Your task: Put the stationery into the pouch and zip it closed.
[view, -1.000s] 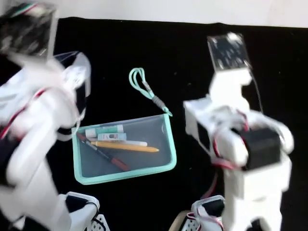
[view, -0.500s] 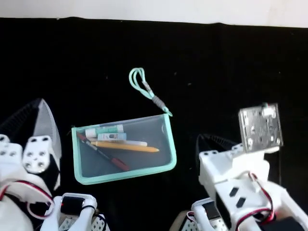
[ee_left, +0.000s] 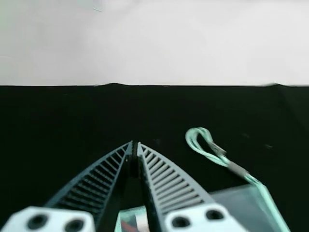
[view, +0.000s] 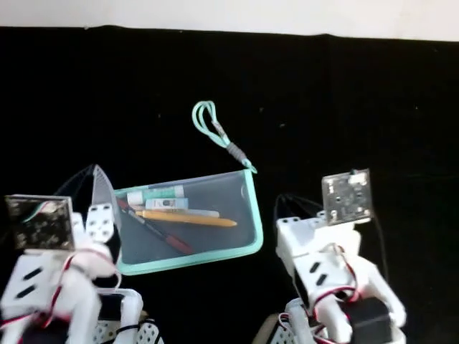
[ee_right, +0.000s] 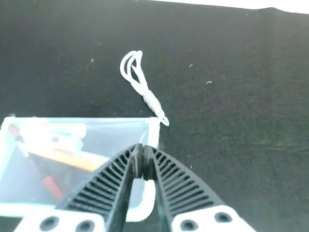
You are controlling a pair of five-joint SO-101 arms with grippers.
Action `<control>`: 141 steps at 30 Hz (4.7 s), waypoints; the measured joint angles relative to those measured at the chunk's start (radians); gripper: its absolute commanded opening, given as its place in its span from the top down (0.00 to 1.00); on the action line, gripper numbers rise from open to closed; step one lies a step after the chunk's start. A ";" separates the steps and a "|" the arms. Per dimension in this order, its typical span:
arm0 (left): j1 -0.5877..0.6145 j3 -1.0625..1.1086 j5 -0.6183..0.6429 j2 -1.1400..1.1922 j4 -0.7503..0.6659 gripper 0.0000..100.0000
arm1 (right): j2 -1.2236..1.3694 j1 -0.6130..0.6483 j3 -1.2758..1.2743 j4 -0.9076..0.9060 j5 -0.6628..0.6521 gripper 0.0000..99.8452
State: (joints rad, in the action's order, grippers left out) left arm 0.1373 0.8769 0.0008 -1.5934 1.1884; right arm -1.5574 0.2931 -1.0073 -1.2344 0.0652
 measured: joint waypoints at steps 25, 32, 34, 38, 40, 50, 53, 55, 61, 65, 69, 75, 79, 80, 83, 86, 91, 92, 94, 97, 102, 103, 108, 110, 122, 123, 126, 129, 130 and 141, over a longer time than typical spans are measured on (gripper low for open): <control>0.402 0.806 0.002 -0.207 -0.443 0.99 | -0.258 -0.138 -0.667 0.344 0.000 0.99; 0.402 0.806 0.002 -0.207 -0.224 0.99 | -0.258 -0.167 -0.667 0.325 0.000 0.99; 0.402 0.806 0.002 -0.207 -0.158 0.99 | -0.258 -0.181 -0.667 0.278 0.000 0.99; 0.402 0.806 0.000 -0.207 -0.044 0.99 | -0.258 -0.206 -0.667 0.103 0.000 0.99; 0.402 0.806 0.000 -0.207 0.003 0.99 | -0.258 -0.219 -0.667 0.031 0.000 0.99; 0.402 0.806 0.000 -0.209 0.141 0.99 | -0.264 -0.239 -0.667 -0.006 0.000 0.99; 0.402 0.806 0.000 -0.209 0.141 0.99 | -0.264 -0.239 -0.667 -0.006 0.000 0.99; 0.402 0.806 0.000 -0.209 0.141 0.99 | -0.264 -0.239 -0.667 -0.006 0.000 0.99; 0.338 0.806 0.002 -0.209 0.141 0.99 | -0.264 -0.239 -0.667 -0.006 0.000 0.99; 0.213 0.806 0.002 -0.210 0.141 0.99 | -0.264 -0.239 -0.667 -0.006 0.000 0.99; 0.140 0.806 -0.002 -0.213 0.141 0.99 | -0.264 -0.239 -0.667 -0.006 0.000 0.99; 0.123 0.806 -0.002 -0.213 0.141 0.99 | -0.264 -0.239 -0.667 -0.006 0.000 0.99; 0.123 0.806 -0.002 -0.213 0.141 0.99 | -0.264 -0.239 -0.667 -0.006 0.000 0.99; 0.123 0.806 -0.002 -0.213 0.141 0.99 | -0.264 -0.239 -0.667 -0.006 0.000 0.99; 0.123 0.806 -0.002 -0.213 0.141 0.99 | -0.264 -0.239 -0.667 -0.006 0.000 0.99; 0.123 0.806 -0.002 -0.213 0.141 0.99 | -0.264 -0.239 -0.667 -0.006 0.000 0.99; 0.123 0.806 -0.002 -0.213 0.141 0.99 | -0.264 -0.239 -0.667 -0.006 0.000 0.99; 0.123 0.806 -0.002 -0.213 0.141 0.99 | -0.264 -0.239 -0.667 -0.006 0.000 0.99; 0.123 0.806 -0.002 -0.213 0.141 0.99 | -0.264 -0.239 -0.667 -0.006 0.000 0.99; 0.123 0.806 -0.002 -0.213 0.141 0.99 | -0.264 -0.239 -0.667 -0.006 0.000 0.99; 0.123 0.806 -0.002 -0.213 0.141 0.99 | -0.264 -0.239 -0.667 -0.006 0.000 0.99; 0.123 0.806 -0.002 -0.213 0.141 0.99 | -0.264 -0.239 -0.667 -0.006 0.000 0.99; 0.123 0.806 -0.002 -0.213 0.141 0.99 | -0.264 -0.239 -0.667 -0.006 0.000 0.99; 0.123 0.806 -0.002 -0.213 0.141 0.99 | -0.264 -0.239 -0.667 -0.008 0.000 0.99; 0.123 0.806 -0.002 -0.213 0.141 0.99 | -0.264 -0.239 -0.667 -0.008 0.000 0.99; 0.123 0.806 -0.002 -0.213 0.141 0.99 | -0.264 -0.239 -0.667 -0.008 0.000 0.99; 0.123 0.806 -0.002 -0.213 0.141 0.99 | -0.264 -0.239 -0.667 -0.008 0.000 0.99; 0.123 0.806 -0.002 -0.213 0.141 0.99 | -0.264 -0.239 -0.667 -0.008 0.000 0.99; 0.123 0.806 -0.002 -0.213 0.141 0.99 | -0.264 -0.239 -0.667 -0.008 0.000 0.99; 0.123 0.806 -0.002 -0.213 0.141 0.99 | -0.264 -0.239 -0.667 -0.008 0.000 0.99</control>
State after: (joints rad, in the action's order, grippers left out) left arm 0.2601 1.6824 -0.0008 -1.8067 1.3295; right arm -1.8213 0.0537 -1.6747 -1.2421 0.0652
